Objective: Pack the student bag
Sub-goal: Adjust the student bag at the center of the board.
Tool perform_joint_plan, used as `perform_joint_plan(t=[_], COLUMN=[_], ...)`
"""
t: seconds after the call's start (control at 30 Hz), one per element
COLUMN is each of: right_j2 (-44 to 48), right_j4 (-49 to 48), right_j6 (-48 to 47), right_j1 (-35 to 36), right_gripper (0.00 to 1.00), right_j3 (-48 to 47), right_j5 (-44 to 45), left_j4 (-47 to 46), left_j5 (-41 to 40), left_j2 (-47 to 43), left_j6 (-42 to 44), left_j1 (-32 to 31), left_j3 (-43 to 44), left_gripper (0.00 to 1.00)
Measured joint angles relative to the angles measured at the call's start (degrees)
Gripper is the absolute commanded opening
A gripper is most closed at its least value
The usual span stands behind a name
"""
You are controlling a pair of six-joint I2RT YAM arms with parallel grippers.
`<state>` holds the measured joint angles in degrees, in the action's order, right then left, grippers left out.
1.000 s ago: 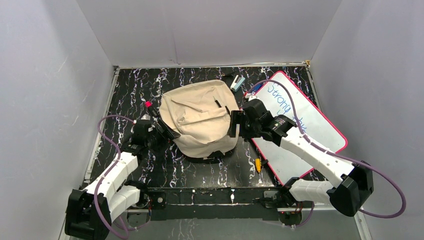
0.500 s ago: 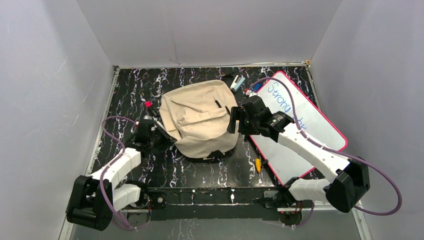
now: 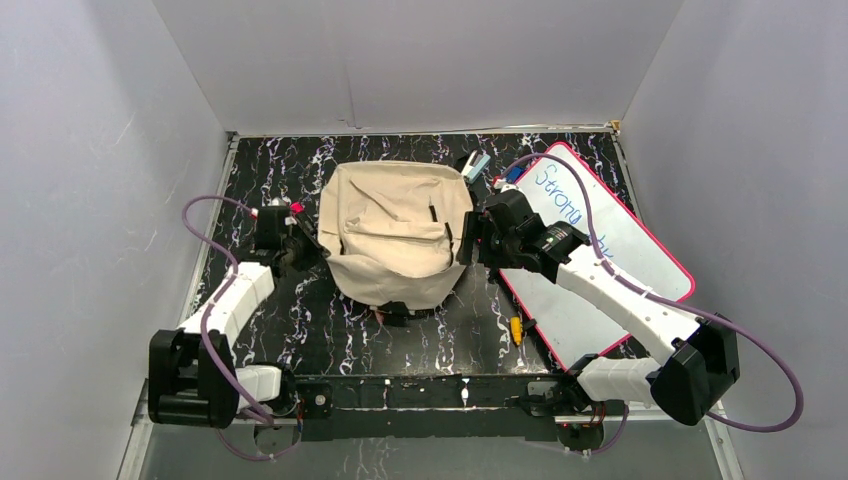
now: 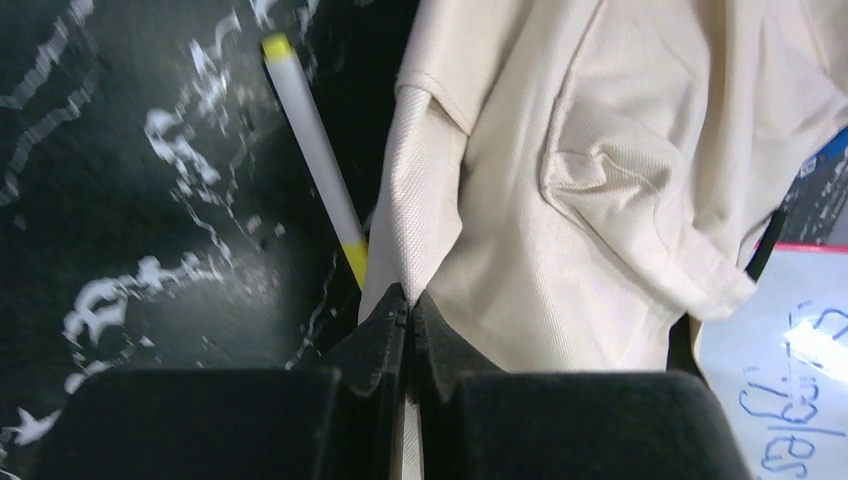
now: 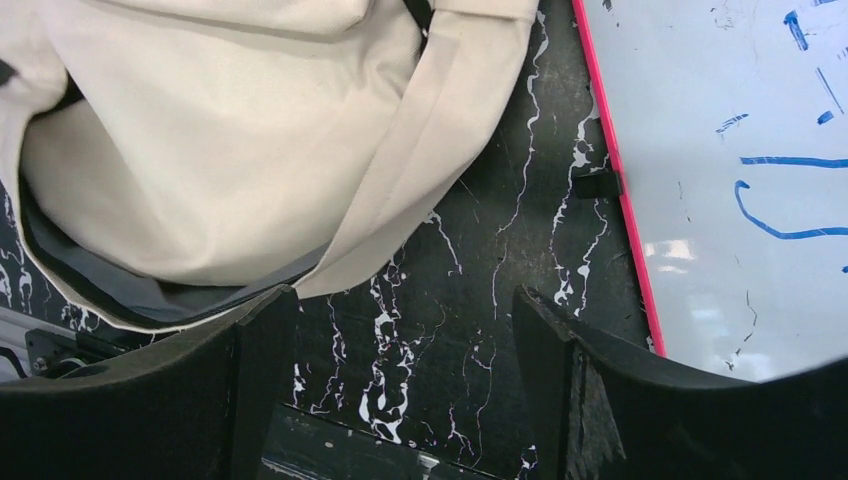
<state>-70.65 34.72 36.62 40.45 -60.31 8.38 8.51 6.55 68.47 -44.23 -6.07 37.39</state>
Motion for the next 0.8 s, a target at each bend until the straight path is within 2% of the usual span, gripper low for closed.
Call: perform_joint_plan(t=[0.1, 0.13, 0.27, 0.37, 0.5, 0.6, 0.7, 0.8], right_j2=[0.00, 0.00, 0.00, -0.02, 0.07, 0.13, 0.17, 0.33], right_j4=[0.00, 0.00, 0.22, 0.28, 0.17, 0.24, 0.35, 0.22], right_j6=[-0.07, -0.17, -0.63, -1.01, -1.31, -1.46, -1.49, -1.51], right_j1=[-0.11, -0.11, -0.26, -0.26, -0.31, -0.35, -0.37, -0.37], right_gripper=[0.87, 0.87, 0.86, 0.86, 0.86, 0.86, 0.86, 0.86], right_j3=[0.04, 0.11, 0.22, 0.22, 0.66, 1.88, 2.25, 2.25], right_j5=[-0.24, -0.44, -1.14, -1.53, -1.57, -1.73, -1.77, -1.99], left_j4=[0.90, 1.14, 2.03, 2.21, 2.80, 4.31, 5.25, 6.54], left_j5=[-0.07, -0.04, 0.35, 1.88, 4.26, 4.04, 3.34, 2.67], left_j2=[3.43, 4.79, 11.10, 13.75, 12.07, 9.27, 5.60, 1.84], left_j6=[3.65, 4.87, 9.51, 12.76, 16.06, 17.81, 18.99, 19.34], left_j1=[2.86, 3.67, 5.90, 7.32, 7.06, 2.51, -8.31, -18.75], left_j3=[4.42, 6.01, 13.07, 18.36, 23.98, 27.89, 30.32, 29.20], left_gripper=[0.00, 0.04, 0.37, 0.47, 0.50, 0.48, 0.48, 0.47])
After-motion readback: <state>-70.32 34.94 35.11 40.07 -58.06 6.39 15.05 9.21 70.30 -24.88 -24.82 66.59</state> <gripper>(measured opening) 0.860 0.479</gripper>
